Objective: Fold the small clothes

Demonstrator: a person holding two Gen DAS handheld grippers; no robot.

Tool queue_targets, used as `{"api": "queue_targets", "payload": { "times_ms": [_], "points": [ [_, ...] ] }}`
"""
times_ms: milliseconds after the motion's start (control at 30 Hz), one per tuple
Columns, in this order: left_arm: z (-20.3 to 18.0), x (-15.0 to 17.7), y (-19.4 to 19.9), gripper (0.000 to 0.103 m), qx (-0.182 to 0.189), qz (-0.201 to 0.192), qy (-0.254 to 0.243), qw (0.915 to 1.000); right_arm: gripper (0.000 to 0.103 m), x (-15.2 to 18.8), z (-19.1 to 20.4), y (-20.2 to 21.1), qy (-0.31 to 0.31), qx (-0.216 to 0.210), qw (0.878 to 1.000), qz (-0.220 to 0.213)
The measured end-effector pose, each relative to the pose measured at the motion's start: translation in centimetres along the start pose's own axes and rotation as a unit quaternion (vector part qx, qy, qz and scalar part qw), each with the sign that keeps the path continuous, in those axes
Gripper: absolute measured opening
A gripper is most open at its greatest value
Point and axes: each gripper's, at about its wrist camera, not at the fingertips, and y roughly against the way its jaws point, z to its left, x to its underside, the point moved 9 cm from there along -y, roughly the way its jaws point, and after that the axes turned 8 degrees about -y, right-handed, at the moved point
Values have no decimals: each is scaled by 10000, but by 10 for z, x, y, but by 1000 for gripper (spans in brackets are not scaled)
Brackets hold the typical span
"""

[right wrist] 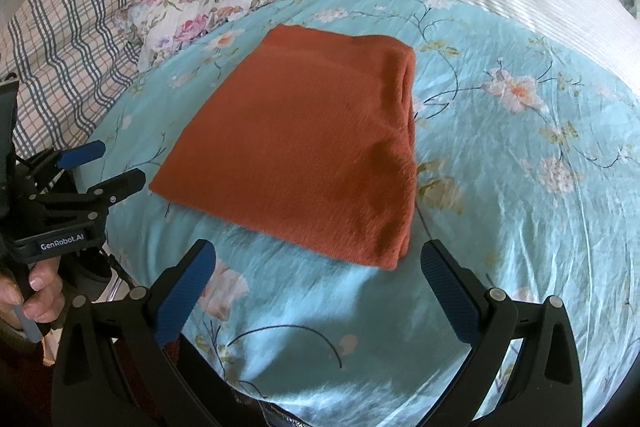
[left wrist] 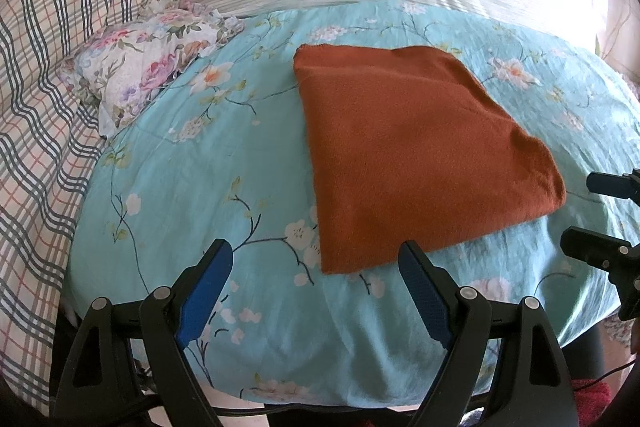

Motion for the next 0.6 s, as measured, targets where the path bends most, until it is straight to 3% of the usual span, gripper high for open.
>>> {"api": "queue_targets", "payload": {
  "times_ms": [600],
  "points": [
    [1, -9, -4, 85, -94, -68, -24, 9999, 102, -5, -1, -8, -156, -12, 9999, -29]
  ]
}}
